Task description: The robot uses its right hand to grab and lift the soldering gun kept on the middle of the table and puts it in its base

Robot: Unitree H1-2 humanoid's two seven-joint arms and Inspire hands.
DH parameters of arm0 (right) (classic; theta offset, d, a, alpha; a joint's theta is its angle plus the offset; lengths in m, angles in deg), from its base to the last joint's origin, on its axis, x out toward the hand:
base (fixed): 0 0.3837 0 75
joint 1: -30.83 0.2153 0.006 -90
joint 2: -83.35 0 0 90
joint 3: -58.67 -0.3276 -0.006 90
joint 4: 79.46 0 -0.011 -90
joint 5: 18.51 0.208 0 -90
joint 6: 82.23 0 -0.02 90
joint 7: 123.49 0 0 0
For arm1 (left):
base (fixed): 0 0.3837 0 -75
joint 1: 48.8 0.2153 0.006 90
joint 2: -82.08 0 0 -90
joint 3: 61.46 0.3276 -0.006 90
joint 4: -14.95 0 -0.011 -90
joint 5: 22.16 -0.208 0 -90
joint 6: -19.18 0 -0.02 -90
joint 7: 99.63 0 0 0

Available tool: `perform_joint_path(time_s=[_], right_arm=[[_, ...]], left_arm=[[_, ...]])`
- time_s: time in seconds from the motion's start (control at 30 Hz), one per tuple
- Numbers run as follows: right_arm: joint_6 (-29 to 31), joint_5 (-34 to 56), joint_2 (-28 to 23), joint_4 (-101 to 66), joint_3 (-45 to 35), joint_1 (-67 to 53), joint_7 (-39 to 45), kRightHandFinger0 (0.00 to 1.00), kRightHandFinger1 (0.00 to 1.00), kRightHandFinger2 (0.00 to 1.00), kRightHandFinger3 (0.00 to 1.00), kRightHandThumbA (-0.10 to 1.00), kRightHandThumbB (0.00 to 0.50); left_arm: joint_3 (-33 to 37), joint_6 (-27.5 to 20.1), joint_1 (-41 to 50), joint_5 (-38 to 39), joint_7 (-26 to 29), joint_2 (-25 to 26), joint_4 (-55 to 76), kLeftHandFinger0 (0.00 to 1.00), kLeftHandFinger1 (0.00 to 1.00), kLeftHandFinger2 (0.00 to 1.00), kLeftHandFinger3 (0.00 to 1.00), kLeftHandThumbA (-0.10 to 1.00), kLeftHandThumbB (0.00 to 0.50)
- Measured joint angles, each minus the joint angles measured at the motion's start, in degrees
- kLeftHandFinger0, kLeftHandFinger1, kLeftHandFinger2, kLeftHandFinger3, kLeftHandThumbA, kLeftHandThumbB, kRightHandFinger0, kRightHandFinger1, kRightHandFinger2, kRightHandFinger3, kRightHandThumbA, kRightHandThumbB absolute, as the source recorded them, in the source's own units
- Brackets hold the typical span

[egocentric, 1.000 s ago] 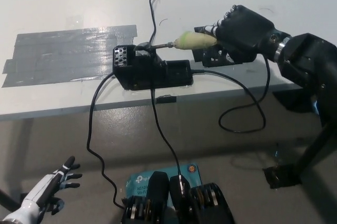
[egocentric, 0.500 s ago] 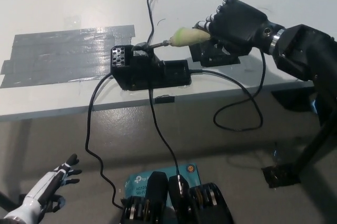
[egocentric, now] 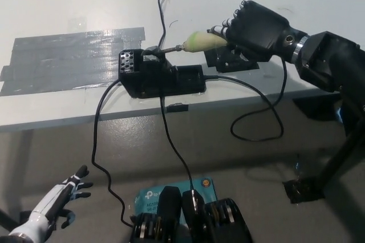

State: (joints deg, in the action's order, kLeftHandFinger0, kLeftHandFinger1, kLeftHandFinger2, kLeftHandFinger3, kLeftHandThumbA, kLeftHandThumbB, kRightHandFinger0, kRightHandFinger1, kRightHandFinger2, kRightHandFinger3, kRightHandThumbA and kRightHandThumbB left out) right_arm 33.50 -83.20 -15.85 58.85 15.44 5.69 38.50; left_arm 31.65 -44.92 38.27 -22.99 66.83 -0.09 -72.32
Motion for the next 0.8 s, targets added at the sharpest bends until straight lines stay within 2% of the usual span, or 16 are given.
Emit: perform_joint_path(time_s=[0.07,0.1,0.17,0.2,0.27,0.3,0.37,0.43,0.47,0.53,0.57,0.63,0.7,0.73,0.77,0.8], right_arm=[[0.00,0.09,0.57,1.20,0.31,0.57,-0.32,0.00,0.00,0.39,0.31,-0.07,0.122],[0.01,0.14,0.89,1.91,0.30,0.86,-0.35,0.00,0.01,0.41,0.32,-0.03,0.113],[0.00,0.00,1.61,3.11,0.43,1.73,-0.35,0.00,0.01,0.42,0.33,-0.05,0.117],[0.01,-0.10,1.96,3.65,0.54,2.29,-0.36,0.00,0.00,0.42,0.29,-0.09,0.107],[0.03,-0.09,2.58,4.81,0.66,3.06,-0.39,0.00,0.00,0.41,0.29,-0.06,0.093],[0.03,-0.13,2.81,5.35,0.67,3.33,-0.43,0.00,0.00,0.40,0.23,0.06,0.004],[-0.05,-0.17,3.21,6.26,0.68,3.68,-0.43,0.00,0.00,0.40,0.27,0.05,0.032],[-0.10,-0.18,3.53,6.56,0.69,3.86,-0.40,0.00,0.00,0.40,0.25,0.05,0.021],[-0.12,-0.16,3.90,6.55,0.68,3.90,-0.41,0.00,0.00,0.39,0.26,0.06,0.061],[-0.17,-0.16,4.84,6.59,0.69,4.13,-0.51,0.00,0.00,0.39,0.29,0.05,0.090],[-0.26,-0.19,5.43,6.55,0.70,4.35,-0.53,0.00,0.00,0.38,0.28,0.05,0.068],[-0.32,-0.20,6.27,6.53,0.71,4.78,-0.53,0.00,0.00,0.37,0.30,0.08,0.071],[-0.49,-0.34,6.59,6.52,0.76,5.10,-0.62,0.00,0.00,0.36,0.24,0.06,0.085],[-0.55,-0.50,6.57,6.53,0.80,5.23,-0.77,0.00,0.00,0.38,0.29,0.05,0.090],[-0.57,-0.71,6.51,6.53,0.82,5.26,-0.91,0.00,0.00,0.38,0.30,0.05,0.096],[-0.57,-0.89,6.48,6.54,0.87,5.26,-1.14,0.00,0.02,0.39,0.33,0.05,0.085]], left_arm=[[0.21,0.01,-0.03,-0.06,0.00,-0.05,0.00,0.81,0.88,0.90,0.97,1.00,0.030],[0.34,0.01,-0.07,-0.12,0.00,-0.05,0.00,0.82,0.88,0.90,0.97,1.00,0.041],[0.57,0.03,-0.15,-0.18,-0.01,-0.05,0.00,0.81,0.88,0.90,0.98,1.00,0.056],[0.67,0.05,-0.19,-0.22,-0.01,-0.06,0.00,0.81,0.88,0.91,0.98,1.00,0.062],[0.78,0.08,-0.34,-0.25,-0.01,-0.17,0.00,0.80,0.89,0.91,0.99,1.00,0.065],[0.84,0.09,-0.42,-0.26,-0.01,-0.22,0.00,0.82,0.89,0.91,0.97,1.00,0.062],[1.02,0.09,-0.54,-0.30,-0.01,-0.23,0.00,0.83,0.90,0.91,0.96,1.00,0.064],[1.16,0.09,-0.64,-0.30,-0.01,-0.24,0.00,0.84,0.90,0.92,0.96,1.00,0.055],[1.26,0.10,-0.70,-0.31,-0.02,-0.24,0.00,0.87,0.91,0.92,0.96,1.00,0.072],[1.44,0.07,-0.78,-0.32,-0.02,-0.26,0.00,0.85,0.91,0.93,0.97,1.00,0.088],[1.54,0.07,-0.85,-0.33,-0.02,-0.30,0.00,0.85,0.91,0.93,0.98,1.00,0.084],[1.67,0.10,-1.10,-0.33,-0.01,-0.55,0.00,0.85,0.91,0.92,0.99,1.00,0.063],[1.75,0.11,-1.14,-0.33,-0.02,-0.60,0.00,0.85,0.91,0.93,0.99,1.00,0.068],[1.76,0.10,-1.12,-0.35,-0.02,-0.59,0.00,0.86,0.92,0.93,0.98,1.00,0.087],[1.79,0.09,-1.11,-0.35,-0.03,-0.58,0.00,0.87,0.92,0.93,0.98,1.00,0.087],[1.80,0.08,-1.10,-0.34,-0.04,-0.58,0.00,0.88,0.92,0.93,0.98,1.00,0.104]])
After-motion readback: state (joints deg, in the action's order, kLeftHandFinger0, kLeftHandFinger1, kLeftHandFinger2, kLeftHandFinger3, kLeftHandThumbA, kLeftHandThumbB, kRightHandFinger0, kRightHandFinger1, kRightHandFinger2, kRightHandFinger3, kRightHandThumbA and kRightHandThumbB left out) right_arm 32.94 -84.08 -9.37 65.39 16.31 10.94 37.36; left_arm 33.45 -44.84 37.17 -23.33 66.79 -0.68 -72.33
